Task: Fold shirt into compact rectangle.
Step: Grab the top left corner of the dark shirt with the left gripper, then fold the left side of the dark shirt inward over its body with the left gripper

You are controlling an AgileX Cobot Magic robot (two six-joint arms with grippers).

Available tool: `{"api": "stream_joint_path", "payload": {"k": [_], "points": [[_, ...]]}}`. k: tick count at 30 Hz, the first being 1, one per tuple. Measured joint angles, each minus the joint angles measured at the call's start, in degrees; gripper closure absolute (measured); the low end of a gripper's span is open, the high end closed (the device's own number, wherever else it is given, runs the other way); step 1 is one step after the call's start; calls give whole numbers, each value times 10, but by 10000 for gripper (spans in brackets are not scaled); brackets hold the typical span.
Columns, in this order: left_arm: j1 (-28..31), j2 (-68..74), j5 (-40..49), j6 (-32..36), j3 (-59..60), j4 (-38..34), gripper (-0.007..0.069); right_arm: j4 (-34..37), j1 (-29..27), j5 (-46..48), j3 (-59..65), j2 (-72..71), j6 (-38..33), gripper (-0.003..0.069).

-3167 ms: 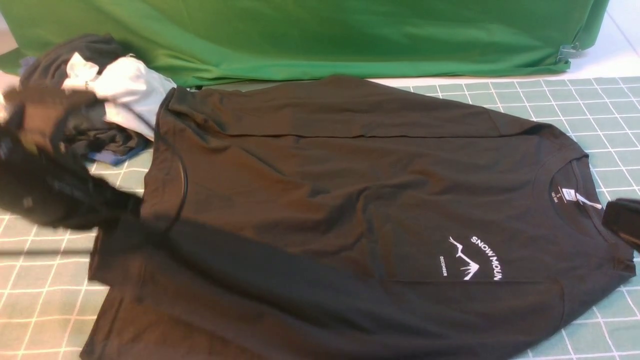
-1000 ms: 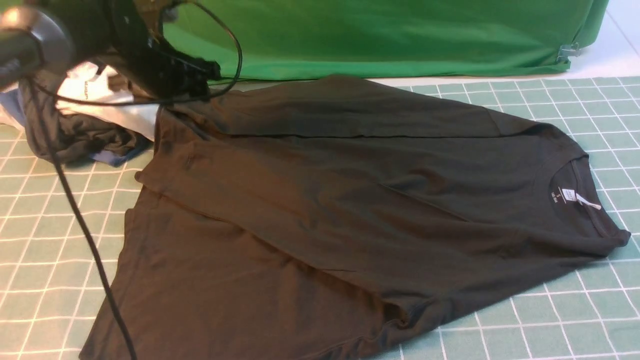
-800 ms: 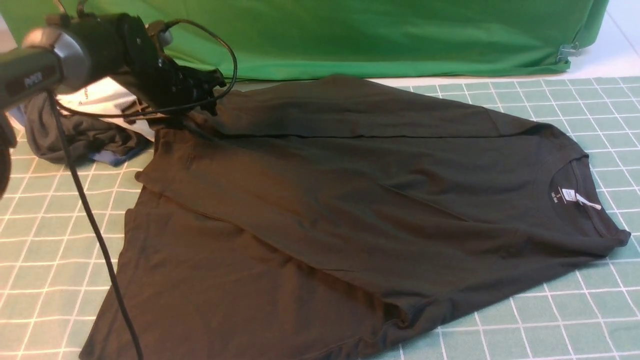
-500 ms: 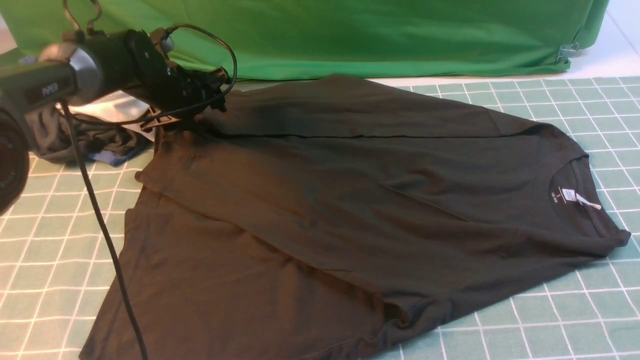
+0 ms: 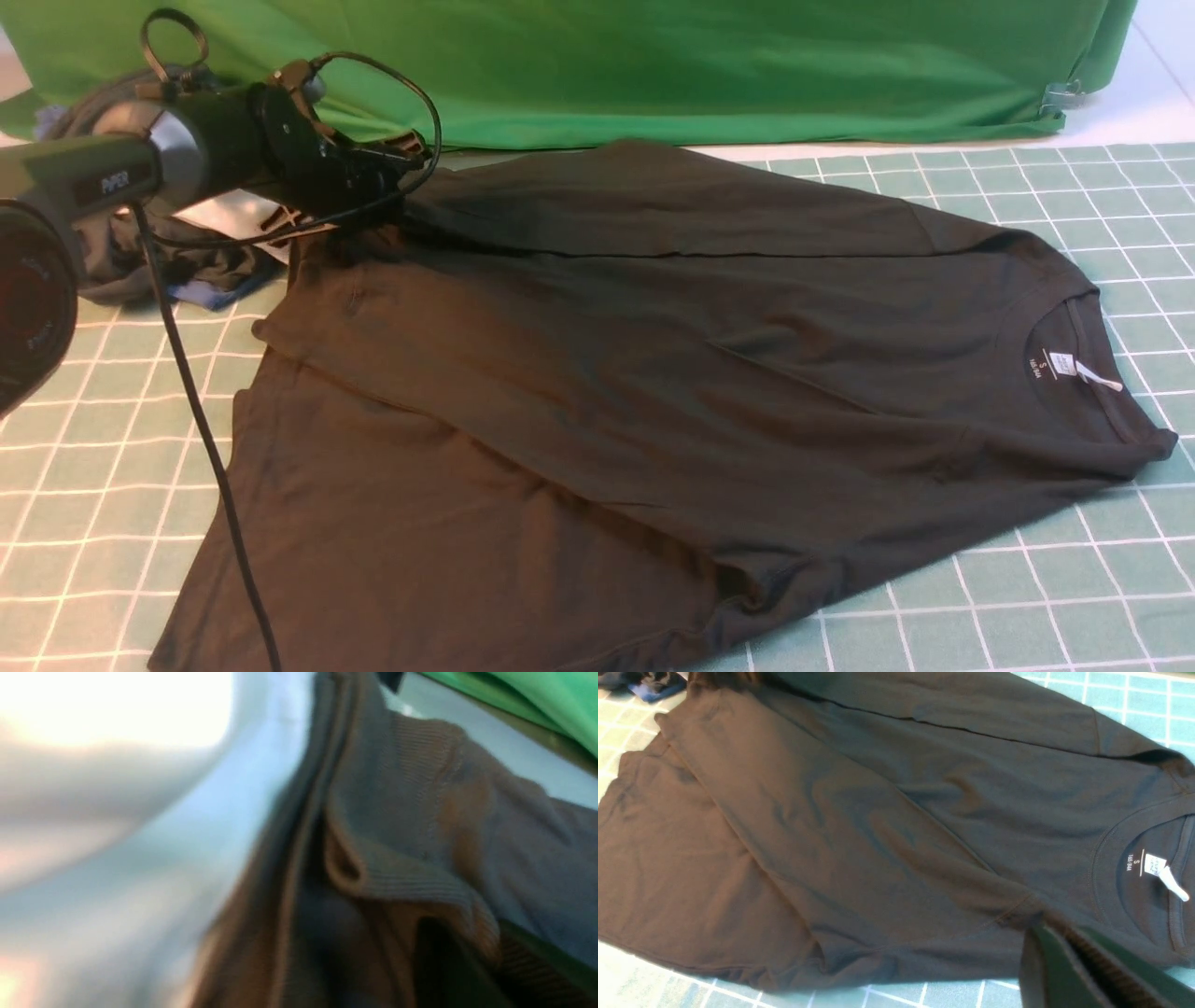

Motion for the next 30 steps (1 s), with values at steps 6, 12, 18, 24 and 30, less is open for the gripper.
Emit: {"api": "stream_joint_path", "payload": {"k": [6, 12, 18, 24, 30], "points": [[4, -17, 53, 10, 0, 8, 592, 0, 0, 0, 0, 0, -13, 602], [4, -80, 119, 68, 0, 4, 592, -11, 0, -15, 0, 0, -10, 601], [4, -142, 226, 84, 0, 4, 592, -66, 0, -24, -6, 1, 19, 601], [-1, -201, 284, 95, 55, 11, 592, -88, 0, -10, -21, 6, 34, 596], [-25, -285, 267, 89, 171, 31, 592, -90, 0, -9, -22, 6, 35, 588]]}}
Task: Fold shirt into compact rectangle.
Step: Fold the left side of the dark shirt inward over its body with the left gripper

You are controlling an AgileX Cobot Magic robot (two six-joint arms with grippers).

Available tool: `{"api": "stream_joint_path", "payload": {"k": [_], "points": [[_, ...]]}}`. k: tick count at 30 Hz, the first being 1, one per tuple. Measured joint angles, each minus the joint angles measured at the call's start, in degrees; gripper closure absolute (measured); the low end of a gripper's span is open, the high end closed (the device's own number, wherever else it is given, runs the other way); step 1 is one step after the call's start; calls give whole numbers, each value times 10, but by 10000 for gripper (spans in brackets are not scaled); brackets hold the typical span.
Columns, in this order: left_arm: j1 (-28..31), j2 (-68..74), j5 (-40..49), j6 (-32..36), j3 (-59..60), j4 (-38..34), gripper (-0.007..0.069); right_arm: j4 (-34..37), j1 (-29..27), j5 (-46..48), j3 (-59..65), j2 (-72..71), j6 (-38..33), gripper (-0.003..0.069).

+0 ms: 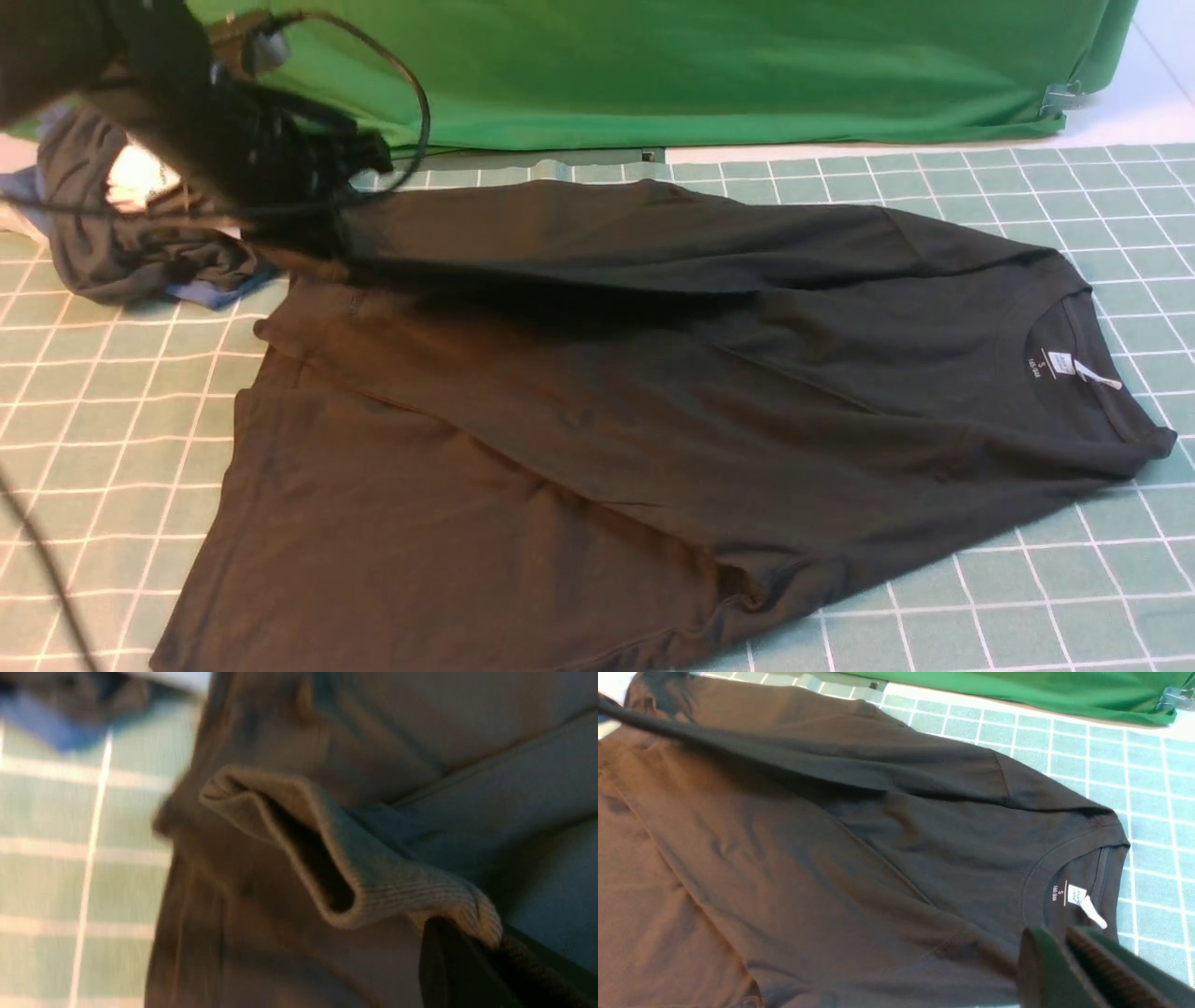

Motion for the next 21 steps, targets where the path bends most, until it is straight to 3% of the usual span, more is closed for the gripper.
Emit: {"api": "stream_joint_path", "payload": {"k": [10, 17, 21], "points": [[-46, -103, -82, -38, 203, 19, 592, 8, 0, 12, -1, 0, 1, 583], [-45, -124, -67, -89, 222, 123, 592, 12, 0, 24, -1, 0, 0, 578], [-45, -127, -67, -88, 222, 121, 592, 13, 0, 24, -1, 0, 0, 575]]}}
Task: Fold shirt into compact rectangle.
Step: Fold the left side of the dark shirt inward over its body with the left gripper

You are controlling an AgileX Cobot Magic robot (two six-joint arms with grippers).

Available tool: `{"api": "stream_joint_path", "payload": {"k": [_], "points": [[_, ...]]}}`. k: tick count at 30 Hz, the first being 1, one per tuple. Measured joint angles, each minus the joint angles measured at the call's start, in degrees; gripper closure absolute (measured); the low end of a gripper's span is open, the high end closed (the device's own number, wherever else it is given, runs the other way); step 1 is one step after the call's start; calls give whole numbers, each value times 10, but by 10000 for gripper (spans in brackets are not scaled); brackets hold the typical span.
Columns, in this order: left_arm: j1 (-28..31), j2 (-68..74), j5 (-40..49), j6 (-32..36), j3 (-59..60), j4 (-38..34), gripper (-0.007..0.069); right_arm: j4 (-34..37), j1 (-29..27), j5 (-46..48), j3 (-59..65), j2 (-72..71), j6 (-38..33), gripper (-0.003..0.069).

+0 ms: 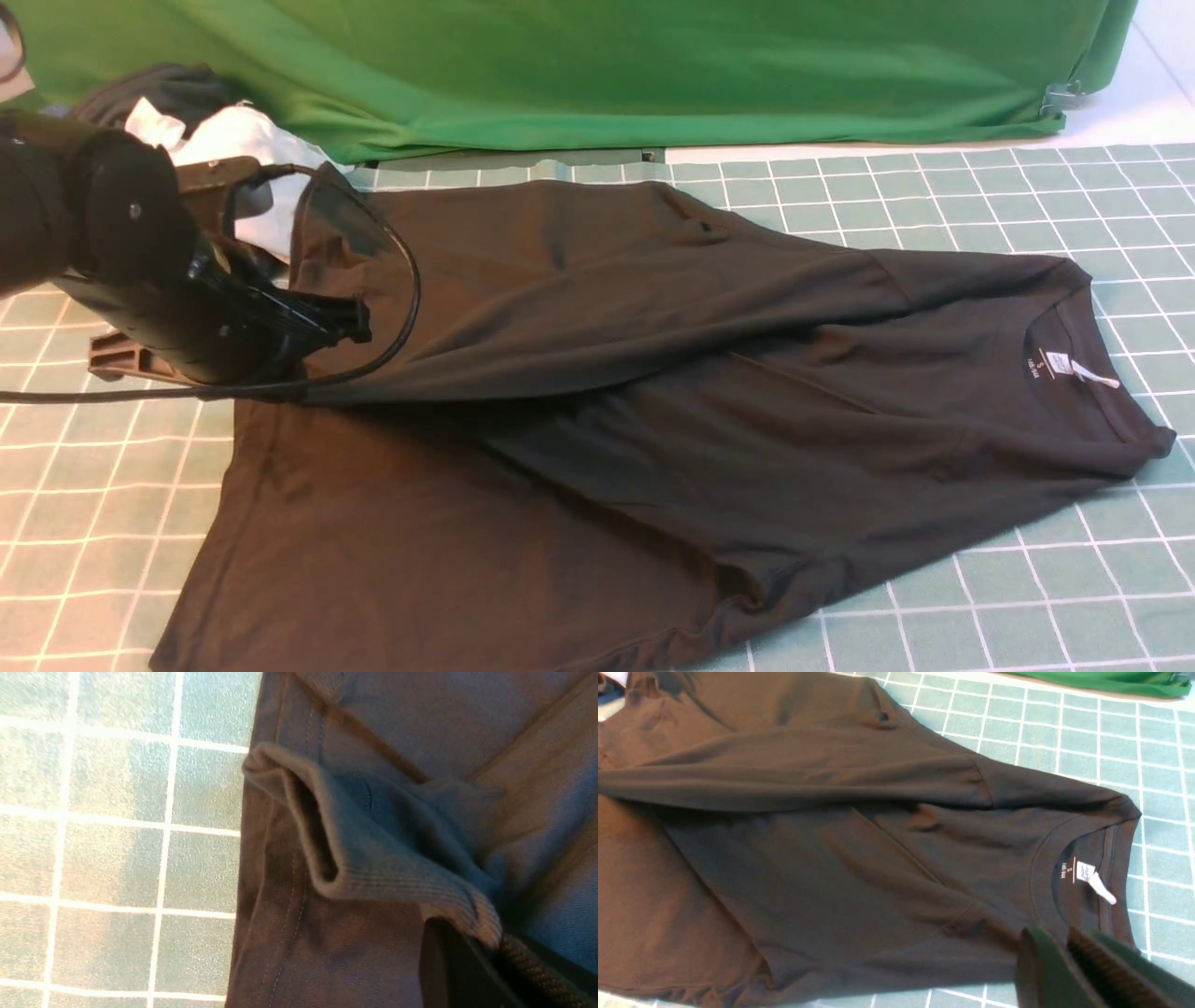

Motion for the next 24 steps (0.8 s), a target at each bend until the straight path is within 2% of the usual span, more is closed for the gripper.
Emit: {"api": "stream_joint_path", "payload": {"k": [7, 11, 20, 24], "points": [[0, 5, 8, 54, 23, -75, 584, 0, 0, -2, 0, 0, -1, 565], [0, 7, 28, 57, 36, -73, 526, 0, 0, -4, 0, 0, -3, 560], [0, -21, 141, 60, 16, -72, 202, 0, 0, -6, 0, 0, -4, 551], [0, -44, 130, 60, 0, -57, 120, 0, 0, -9, 0, 0, -4, 550]]}}
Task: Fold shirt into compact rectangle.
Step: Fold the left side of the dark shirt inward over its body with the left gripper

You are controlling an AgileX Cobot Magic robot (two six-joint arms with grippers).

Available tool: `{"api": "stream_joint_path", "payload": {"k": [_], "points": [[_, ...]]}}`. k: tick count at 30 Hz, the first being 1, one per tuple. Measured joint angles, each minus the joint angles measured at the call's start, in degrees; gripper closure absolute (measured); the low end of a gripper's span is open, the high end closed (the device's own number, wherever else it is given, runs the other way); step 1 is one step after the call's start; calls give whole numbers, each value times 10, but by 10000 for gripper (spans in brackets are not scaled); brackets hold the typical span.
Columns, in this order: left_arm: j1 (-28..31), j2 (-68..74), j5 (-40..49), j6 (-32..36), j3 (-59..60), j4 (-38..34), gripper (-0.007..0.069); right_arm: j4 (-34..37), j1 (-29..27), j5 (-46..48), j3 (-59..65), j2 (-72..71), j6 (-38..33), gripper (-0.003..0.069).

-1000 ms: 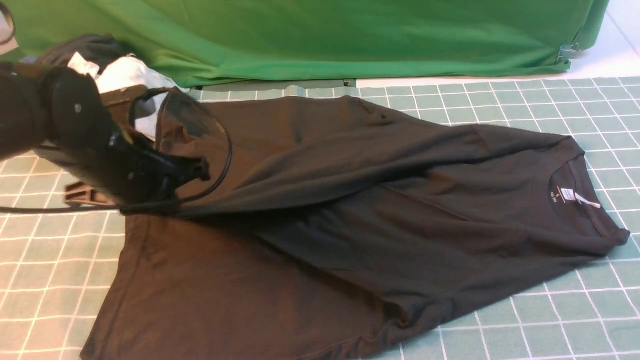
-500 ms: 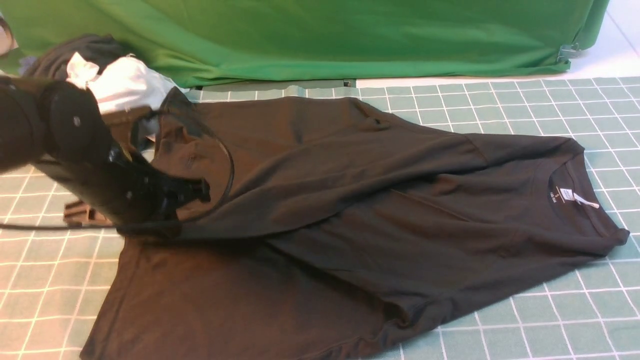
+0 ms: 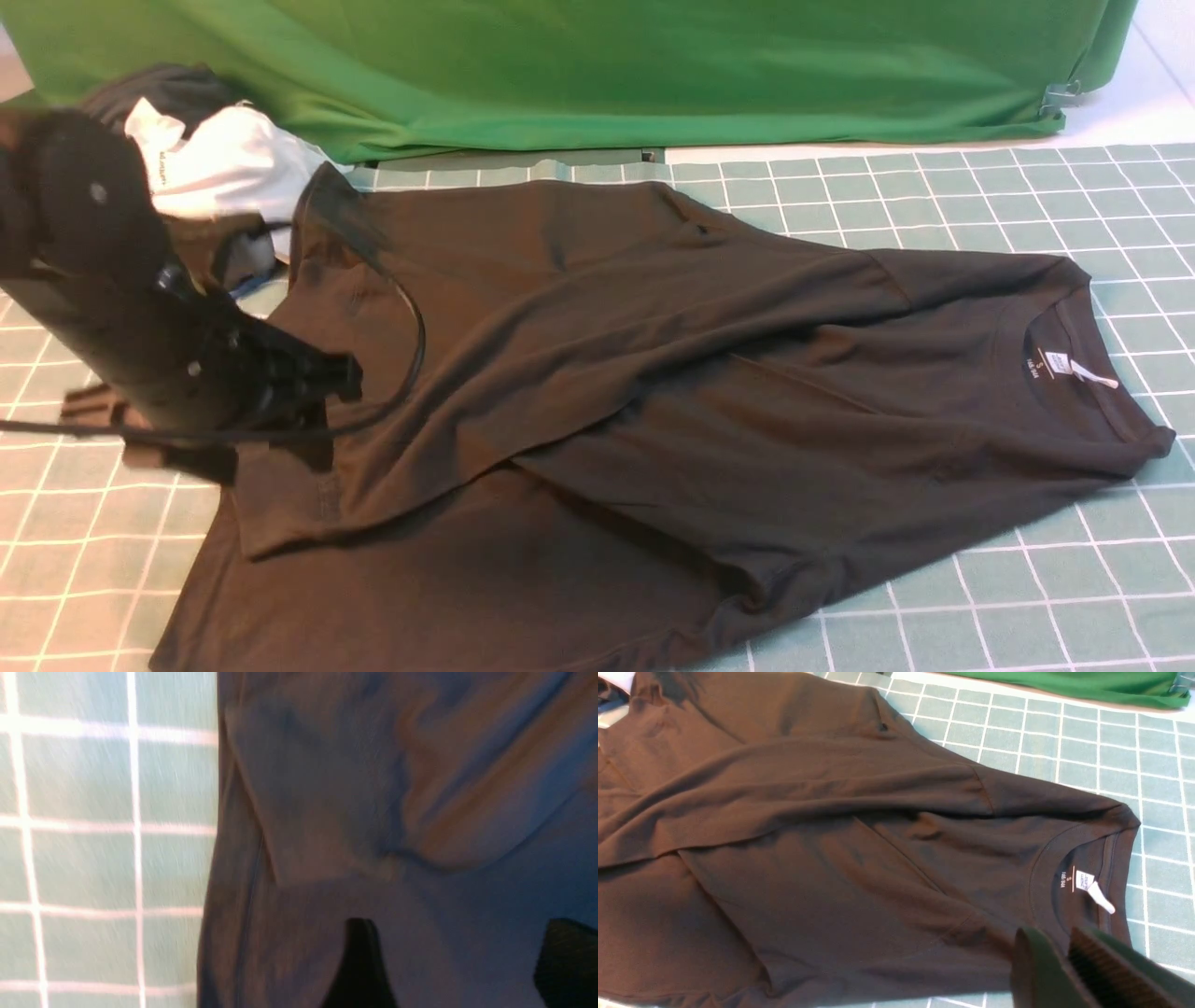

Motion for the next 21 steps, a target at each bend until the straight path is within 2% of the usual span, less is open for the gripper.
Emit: {"api": "stream_joint_path", "payload": {"k": [3, 9, 16, 21], "points": [[0, -2, -46, -8, 0, 25, 102, 0, 0, 0, 0, 0, 0, 547], [0, 60, -107, -9, -1, 79, 121, 0, 0, 0, 0, 0, 0, 545], [0, 147, -196, 15, -2, 99, 139, 0, 0, 0, 0, 0, -1, 544], [0, 184, -224, 16, -1, 134, 139, 0, 0, 1, 0, 0, -1, 544]]}}
